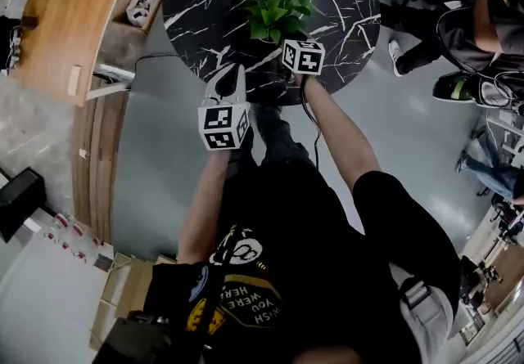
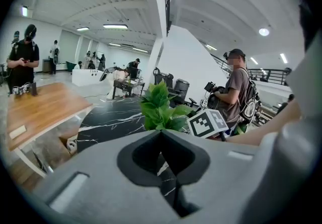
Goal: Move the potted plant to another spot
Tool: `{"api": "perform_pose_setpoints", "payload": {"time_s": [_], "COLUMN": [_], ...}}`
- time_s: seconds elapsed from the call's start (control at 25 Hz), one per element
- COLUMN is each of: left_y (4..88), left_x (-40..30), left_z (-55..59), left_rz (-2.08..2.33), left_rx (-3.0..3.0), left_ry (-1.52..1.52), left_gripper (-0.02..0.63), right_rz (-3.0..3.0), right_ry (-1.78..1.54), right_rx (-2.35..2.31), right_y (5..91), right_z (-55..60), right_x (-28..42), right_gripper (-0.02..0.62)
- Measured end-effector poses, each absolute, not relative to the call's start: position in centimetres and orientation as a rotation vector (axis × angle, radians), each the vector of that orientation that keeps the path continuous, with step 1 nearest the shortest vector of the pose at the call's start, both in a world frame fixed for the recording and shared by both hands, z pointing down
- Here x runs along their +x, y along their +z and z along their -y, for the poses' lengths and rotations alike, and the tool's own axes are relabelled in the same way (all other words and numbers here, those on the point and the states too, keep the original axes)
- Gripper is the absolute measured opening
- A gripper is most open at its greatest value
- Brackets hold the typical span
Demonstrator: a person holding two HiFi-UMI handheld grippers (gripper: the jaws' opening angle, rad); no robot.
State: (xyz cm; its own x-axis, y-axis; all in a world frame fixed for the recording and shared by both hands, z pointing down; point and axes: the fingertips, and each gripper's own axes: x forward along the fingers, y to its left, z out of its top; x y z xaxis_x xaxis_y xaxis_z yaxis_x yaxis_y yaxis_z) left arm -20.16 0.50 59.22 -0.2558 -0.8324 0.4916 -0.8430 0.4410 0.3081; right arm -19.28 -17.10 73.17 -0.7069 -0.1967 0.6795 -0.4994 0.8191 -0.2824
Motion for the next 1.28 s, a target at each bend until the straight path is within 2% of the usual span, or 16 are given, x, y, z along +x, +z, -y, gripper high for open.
{"api": "perform_pose_setpoints", "payload": {"time_s": [0.32, 0.6, 0.88, 1.28], "left_y": [59.3, 59.6, 60.4, 59.3], "left_x": [-25.1, -27.2, -27.4, -26.1], "left_z": [-8.0, -13.9, -14.9, -9.1], "left_rz": [2.235, 2.308, 2.294, 2.218], "left_rx": [1.177, 1.024, 1.035, 1.190], "left_ry": [-0.051, -0.107, -0.095, -0.046], "left_gripper": [0.005, 0.005, 0.005, 0.005], "right_rz": [2.377, 2.377, 2.362, 2.325], "right_ry": [0.495, 0.424, 0.368, 0.379], "right_rx": [0.211, 0.013, -0.028, 0.085], "right_y": [73.0, 73.0, 73.9, 73.2], "right_z": [7.3, -1.6, -4.5, 1.5], "right_x": [-29.9, -34.4, -34.2, -30.4], "right_gripper": [0.115, 0.115, 0.115, 0.106]}}
